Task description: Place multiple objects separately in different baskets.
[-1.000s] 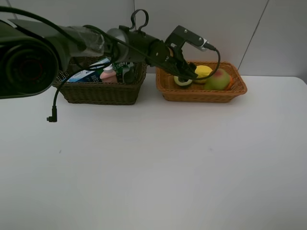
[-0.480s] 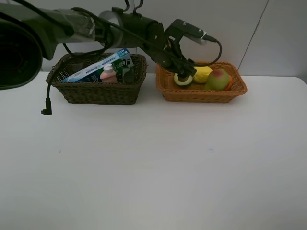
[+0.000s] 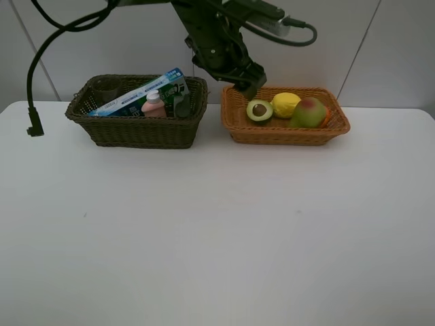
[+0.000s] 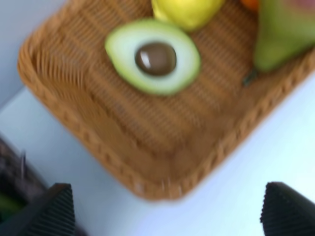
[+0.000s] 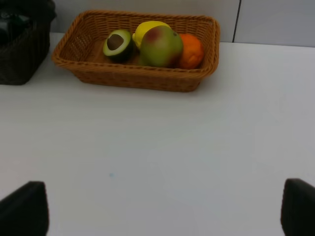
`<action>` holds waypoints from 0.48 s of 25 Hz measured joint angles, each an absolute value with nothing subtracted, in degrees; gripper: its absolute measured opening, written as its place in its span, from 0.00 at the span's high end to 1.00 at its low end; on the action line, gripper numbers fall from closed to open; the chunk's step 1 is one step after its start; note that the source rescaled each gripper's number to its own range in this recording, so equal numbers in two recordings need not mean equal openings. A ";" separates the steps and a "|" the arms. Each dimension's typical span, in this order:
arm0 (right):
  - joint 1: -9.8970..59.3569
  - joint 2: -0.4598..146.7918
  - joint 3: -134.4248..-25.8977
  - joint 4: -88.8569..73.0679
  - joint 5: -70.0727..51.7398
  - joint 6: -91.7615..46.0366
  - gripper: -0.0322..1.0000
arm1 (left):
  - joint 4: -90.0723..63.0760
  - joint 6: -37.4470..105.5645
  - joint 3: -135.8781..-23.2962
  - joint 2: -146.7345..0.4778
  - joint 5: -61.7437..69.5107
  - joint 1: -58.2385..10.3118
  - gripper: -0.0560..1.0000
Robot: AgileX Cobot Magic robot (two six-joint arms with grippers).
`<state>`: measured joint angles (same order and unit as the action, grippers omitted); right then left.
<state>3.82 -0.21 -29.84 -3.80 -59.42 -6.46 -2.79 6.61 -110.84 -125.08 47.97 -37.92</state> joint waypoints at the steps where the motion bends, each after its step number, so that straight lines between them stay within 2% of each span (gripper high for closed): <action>1: 3.82 -0.21 -29.84 -3.80 -59.42 -6.46 0.00 | -2.79 6.61 -110.12 -124.11 49.34 -37.92 0.00; 5: 3.82 -0.21 -29.84 -3.80 -59.42 -6.46 0.00 | -3.75 6.61 -103.05 -118.24 51.39 -37.92 0.00; 12: 3.82 -0.21 -29.84 -3.80 -59.42 -6.46 0.00 | -4.30 6.61 -83.28 -102.73 48.08 -37.92 0.00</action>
